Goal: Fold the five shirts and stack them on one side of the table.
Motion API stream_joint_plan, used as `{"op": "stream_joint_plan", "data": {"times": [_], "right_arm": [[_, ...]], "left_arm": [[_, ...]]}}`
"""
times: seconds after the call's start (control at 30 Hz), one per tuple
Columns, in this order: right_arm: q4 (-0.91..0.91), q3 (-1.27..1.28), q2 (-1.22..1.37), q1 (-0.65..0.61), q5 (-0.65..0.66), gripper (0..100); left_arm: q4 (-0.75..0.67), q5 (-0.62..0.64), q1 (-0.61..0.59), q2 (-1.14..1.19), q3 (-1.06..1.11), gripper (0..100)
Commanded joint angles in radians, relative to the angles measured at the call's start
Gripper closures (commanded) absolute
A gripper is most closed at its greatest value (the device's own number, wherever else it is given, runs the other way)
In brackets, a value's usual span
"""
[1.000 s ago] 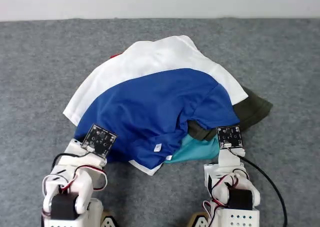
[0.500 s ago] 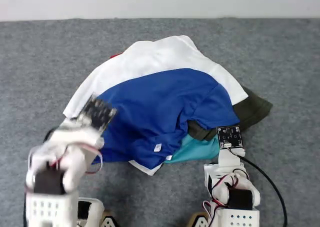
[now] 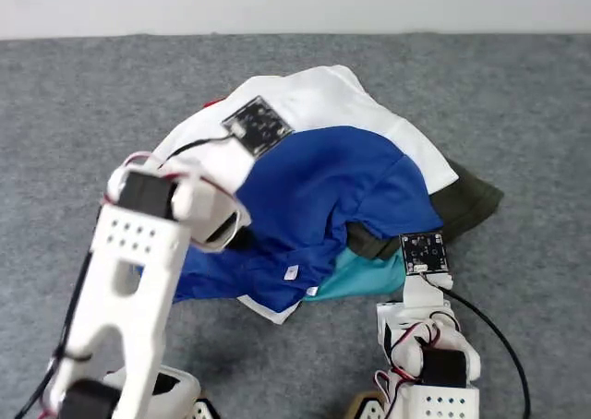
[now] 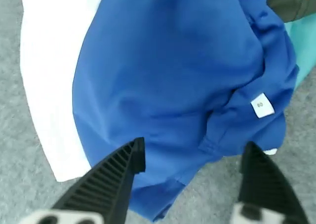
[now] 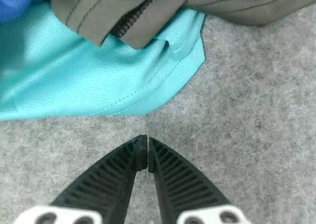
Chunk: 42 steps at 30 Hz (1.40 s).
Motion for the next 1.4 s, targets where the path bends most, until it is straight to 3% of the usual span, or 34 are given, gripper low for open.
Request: {"op": "stream_joint_plan", "data": {"times": [0.0, 0.53, 0.7, 0.77, 0.9, 0.93, 1.13, 1.37], "right_arm": [[-0.013, 0.015, -0.012, -0.002, -0.008, 99.0], [-0.013, 0.015, -0.012, -0.002, -0.008, 99.0], [-0.013, 0.015, -0.012, -0.002, -0.008, 99.0], [-0.013, 0.015, -0.012, -0.002, -0.008, 99.0], [-0.013, 0.015, -0.012, -0.002, -0.008, 99.0], [-0.013, 0.015, -0.012, -0.002, -0.008, 99.0], [-0.013, 0.015, -0.012, -0.002, -0.008, 99.0], [-0.013, 0.015, -0.012, -0.002, -0.008, 99.0]], "left_arm": [[0.005, 0.009, 0.029, 0.126, -0.104, 67], [-0.121, 0.012, 0.097, 0.806, -0.374, 67], [-0.08, 0.017, 0.097, 0.999, -0.473, 68], [-0.046, 0.018, 0.097, 1.049, -0.541, 73], [-0.025, 0.017, 0.11, 1.132, -0.625, 93], [0.0, 0.017, 0.115, 1.145, -0.65, 98], [0.075, 0.025, 0.078, 1.125, -0.743, 99], [0.144, 0.084, -0.031, 0.864, -0.796, 99]]}}
